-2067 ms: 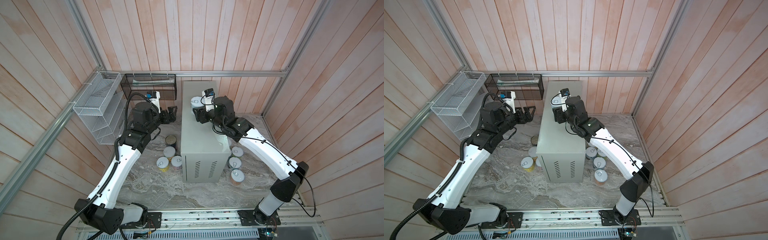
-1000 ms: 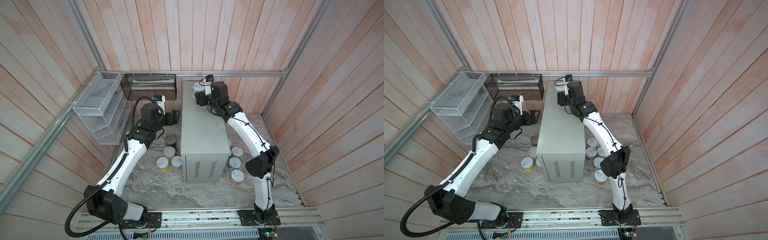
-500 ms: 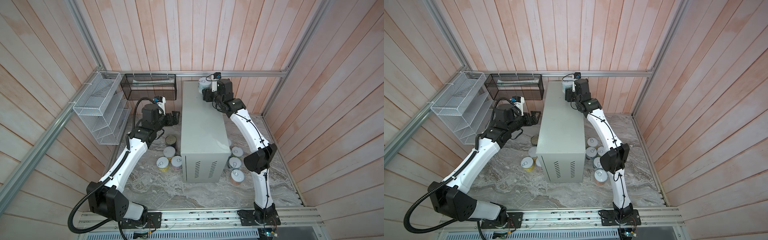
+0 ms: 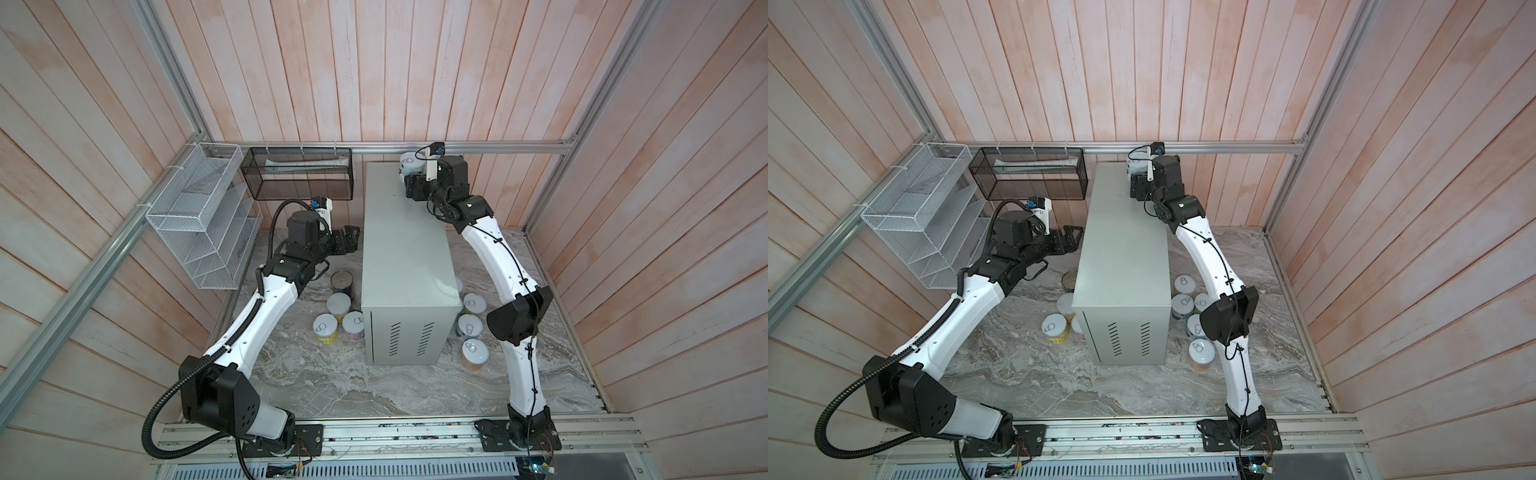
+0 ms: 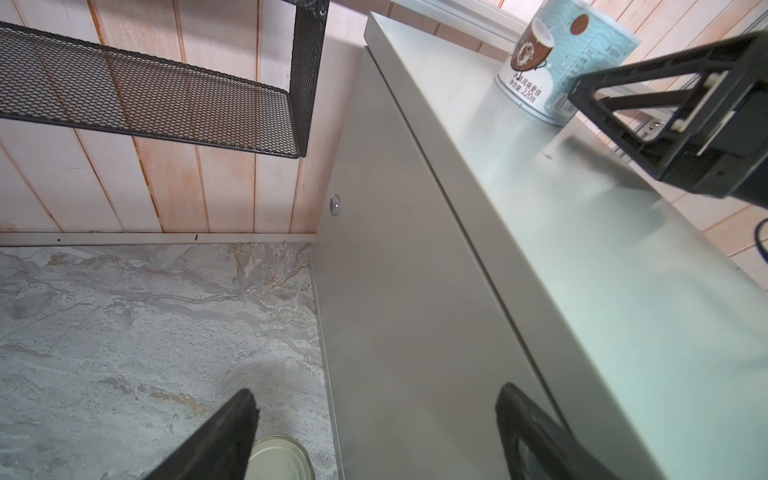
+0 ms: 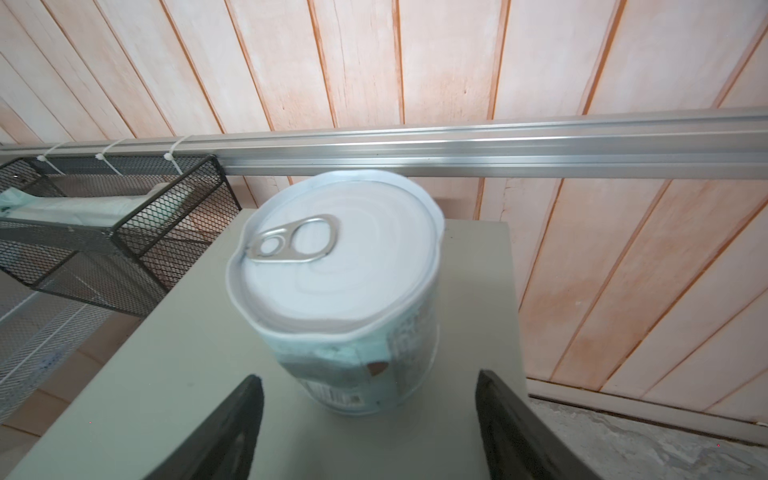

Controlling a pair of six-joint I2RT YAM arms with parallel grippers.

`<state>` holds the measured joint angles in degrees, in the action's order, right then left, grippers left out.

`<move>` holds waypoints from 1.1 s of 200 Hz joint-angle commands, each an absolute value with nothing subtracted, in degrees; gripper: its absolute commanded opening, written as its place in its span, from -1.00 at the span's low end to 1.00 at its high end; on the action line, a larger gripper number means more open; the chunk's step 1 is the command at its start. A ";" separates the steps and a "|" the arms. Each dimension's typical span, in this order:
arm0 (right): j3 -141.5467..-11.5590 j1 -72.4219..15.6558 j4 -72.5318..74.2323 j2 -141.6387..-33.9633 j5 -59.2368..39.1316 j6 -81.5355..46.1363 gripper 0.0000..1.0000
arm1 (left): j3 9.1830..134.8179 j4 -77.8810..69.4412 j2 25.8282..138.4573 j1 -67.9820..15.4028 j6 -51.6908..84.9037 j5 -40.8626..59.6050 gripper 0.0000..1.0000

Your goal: Place and organize the canned foods onto the counter

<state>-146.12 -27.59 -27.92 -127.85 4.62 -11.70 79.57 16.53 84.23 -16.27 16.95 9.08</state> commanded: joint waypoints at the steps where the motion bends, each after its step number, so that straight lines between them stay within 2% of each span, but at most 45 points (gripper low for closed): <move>1: -147.44 -28.48 -27.00 -129.06 5.30 -10.63 0.71 | 78.39 14.66 84.35 -15.91 16.04 10.28 0.84; 158: -149.91 -25.71 -21.39 -133.59 10.70 -11.57 0.63 | 77.39 13.40 85.79 -14.21 16.14 11.58 0.84; 220: -150.06 -24.21 -21.27 -135.00 8.45 -10.65 0.63 | 77.07 12.59 86.73 -14.07 16.35 12.12 0.85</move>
